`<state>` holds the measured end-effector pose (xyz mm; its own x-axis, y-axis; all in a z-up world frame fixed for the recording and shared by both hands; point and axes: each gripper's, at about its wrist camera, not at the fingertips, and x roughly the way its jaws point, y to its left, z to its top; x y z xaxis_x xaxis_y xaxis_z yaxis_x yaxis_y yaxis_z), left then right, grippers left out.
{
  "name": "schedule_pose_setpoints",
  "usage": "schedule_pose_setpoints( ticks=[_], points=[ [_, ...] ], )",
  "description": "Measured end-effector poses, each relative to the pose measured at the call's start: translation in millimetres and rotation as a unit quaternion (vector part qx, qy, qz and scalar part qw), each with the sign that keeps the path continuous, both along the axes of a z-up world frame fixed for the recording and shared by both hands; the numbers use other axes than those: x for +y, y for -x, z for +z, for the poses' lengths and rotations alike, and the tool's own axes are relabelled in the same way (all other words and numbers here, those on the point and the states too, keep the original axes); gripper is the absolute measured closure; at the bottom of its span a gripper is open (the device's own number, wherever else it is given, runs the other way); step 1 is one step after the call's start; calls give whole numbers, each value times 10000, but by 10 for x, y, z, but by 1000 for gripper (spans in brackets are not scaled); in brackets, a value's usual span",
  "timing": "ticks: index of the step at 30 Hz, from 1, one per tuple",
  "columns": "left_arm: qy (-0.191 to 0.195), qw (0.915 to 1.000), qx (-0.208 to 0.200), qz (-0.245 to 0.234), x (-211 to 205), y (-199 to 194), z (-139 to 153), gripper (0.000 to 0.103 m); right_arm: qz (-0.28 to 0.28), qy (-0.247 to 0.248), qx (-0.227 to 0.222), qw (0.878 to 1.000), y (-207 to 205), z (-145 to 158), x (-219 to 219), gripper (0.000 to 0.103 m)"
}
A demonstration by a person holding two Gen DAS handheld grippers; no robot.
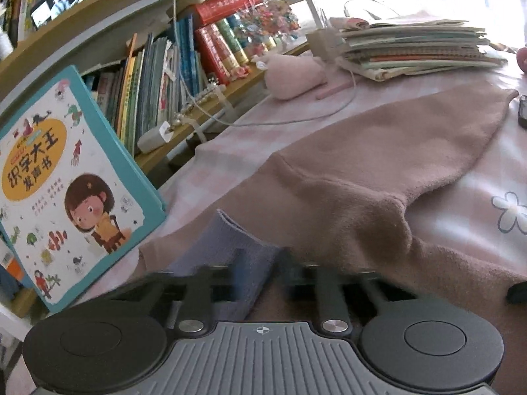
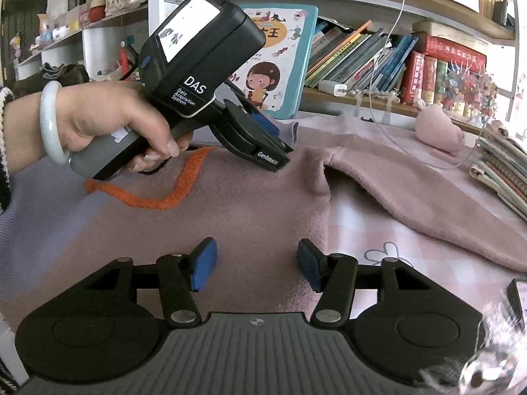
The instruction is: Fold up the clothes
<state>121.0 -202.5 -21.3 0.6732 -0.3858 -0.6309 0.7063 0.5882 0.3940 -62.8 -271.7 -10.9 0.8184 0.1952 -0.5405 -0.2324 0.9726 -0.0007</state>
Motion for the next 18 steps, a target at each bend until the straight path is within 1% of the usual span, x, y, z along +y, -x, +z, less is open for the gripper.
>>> schedule_pose_setpoints(
  ticks=[1, 4, 6, 8, 10, 12, 15, 18],
  points=[
    [108, 9999, -5, 51, 58, -15, 31, 99, 0, 1, 1, 10000, 0, 1, 0, 50],
    [693, 9969, 191, 315, 356, -113, 220, 99, -4, 17, -1, 10000, 5, -2, 8, 50],
    [1083, 9922, 154, 595, 656, -142, 411, 99, -8, 28, -2, 10000, 8, -4, 13, 50],
    [1491, 9844, 46, 938, 1059, -129, 640, 99, -11, 39, -4, 10000, 11, -6, 18, 50],
    [1827, 9746, -95, 1292, 1471, -96, 833, 99, -13, 43, -2, 10000, 11, -8, 21, 50],
    [2036, 9631, -284, 1737, 1932, -22, 995, 99, -16, 50, -2, 10000, 13, -9, 25, 49],
    [2150, 9422, -557, 2508, 2632, 114, 1150, 99, -20, 72, -5, 10000, 15, -9, 31, 49],
    [2093, 9186, -780, 3259, 3229, 226, 1226, 99, -26, 95, -14, 10000, 15, -10, 35, 49]
  ],
)
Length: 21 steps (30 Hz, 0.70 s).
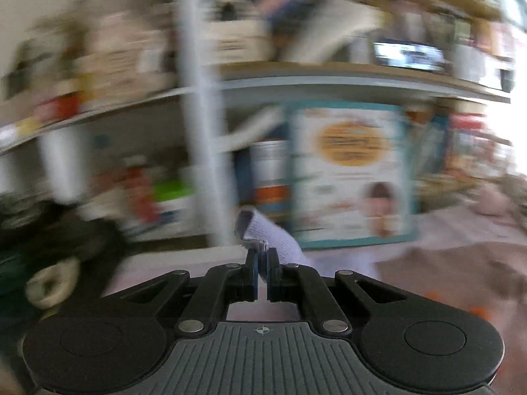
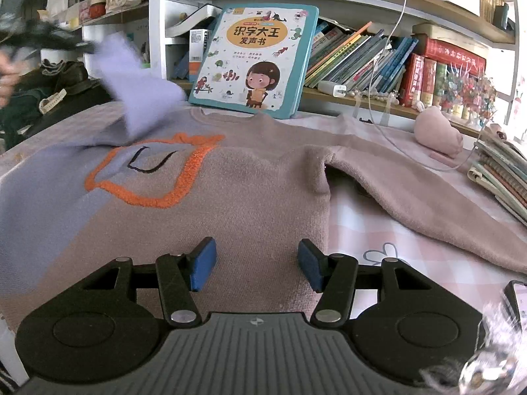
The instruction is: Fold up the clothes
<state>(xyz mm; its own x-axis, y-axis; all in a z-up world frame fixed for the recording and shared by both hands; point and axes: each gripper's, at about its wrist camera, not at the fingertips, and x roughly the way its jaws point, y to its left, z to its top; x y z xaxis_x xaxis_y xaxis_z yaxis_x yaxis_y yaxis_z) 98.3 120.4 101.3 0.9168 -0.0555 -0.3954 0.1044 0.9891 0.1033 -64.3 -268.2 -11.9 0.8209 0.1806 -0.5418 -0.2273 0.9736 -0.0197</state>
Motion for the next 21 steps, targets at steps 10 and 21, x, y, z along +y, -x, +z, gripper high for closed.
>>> schedule_pose_setpoints(
  ticks=[10, 21],
  points=[
    [-317, 9902, -43, 1356, 883, 137, 20, 99, -13, -13, 12, 10000, -16, 6, -6, 49],
    [-670, 9779, -60, 1982, 1160, 146, -86, 99, -22, -14, 13, 10000, -9, 9, 0, 49]
  ],
)
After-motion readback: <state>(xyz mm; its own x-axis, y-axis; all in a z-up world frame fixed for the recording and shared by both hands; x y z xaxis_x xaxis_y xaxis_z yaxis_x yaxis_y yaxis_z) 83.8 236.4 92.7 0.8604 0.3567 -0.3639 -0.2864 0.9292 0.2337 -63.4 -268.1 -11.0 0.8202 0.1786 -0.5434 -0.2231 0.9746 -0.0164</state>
